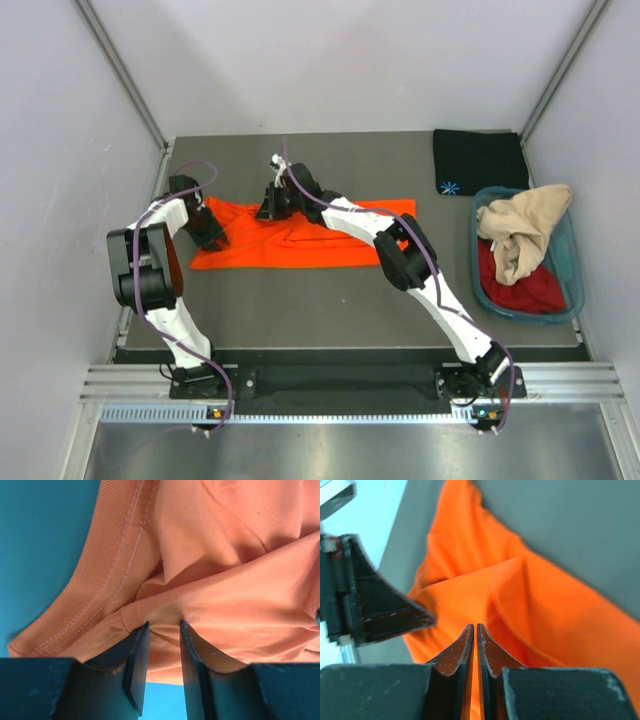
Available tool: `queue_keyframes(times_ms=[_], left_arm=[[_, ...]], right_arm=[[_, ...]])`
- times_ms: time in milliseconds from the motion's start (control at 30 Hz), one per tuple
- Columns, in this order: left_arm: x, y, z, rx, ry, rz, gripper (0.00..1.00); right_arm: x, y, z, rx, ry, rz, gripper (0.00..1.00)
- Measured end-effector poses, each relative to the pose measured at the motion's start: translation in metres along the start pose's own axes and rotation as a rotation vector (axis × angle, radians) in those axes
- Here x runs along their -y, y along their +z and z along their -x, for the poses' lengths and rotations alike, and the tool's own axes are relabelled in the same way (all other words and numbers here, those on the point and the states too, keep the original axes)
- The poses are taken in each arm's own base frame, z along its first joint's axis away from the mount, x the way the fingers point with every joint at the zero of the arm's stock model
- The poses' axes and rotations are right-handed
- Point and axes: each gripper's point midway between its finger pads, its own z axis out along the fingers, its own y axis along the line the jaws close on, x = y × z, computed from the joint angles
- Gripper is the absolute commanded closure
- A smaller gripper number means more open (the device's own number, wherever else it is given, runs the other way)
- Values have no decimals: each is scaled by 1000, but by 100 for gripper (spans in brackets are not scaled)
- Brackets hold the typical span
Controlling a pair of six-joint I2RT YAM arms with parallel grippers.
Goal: Fold and stack the t-shirts
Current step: Fold the tshirt
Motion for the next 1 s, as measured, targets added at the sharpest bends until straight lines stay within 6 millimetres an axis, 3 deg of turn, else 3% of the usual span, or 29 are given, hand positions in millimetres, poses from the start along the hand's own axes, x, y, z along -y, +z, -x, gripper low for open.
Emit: queue_keyframes(times_ms=[300,500,800,1000], left_arm=[[0,0,0,-1,3,0,64],[0,0,0,0,3,-1,64],[0,0,0,0,5,-1,63],[3,-4,0,-1,7,-26,50]], right_arm=[[57,-3,5,7,50,-115,94],[79,-12,21,42,18,-171,94],[81,-22,26,29,-4,-199,90],[64,-34,34,14,-18,-185,82]])
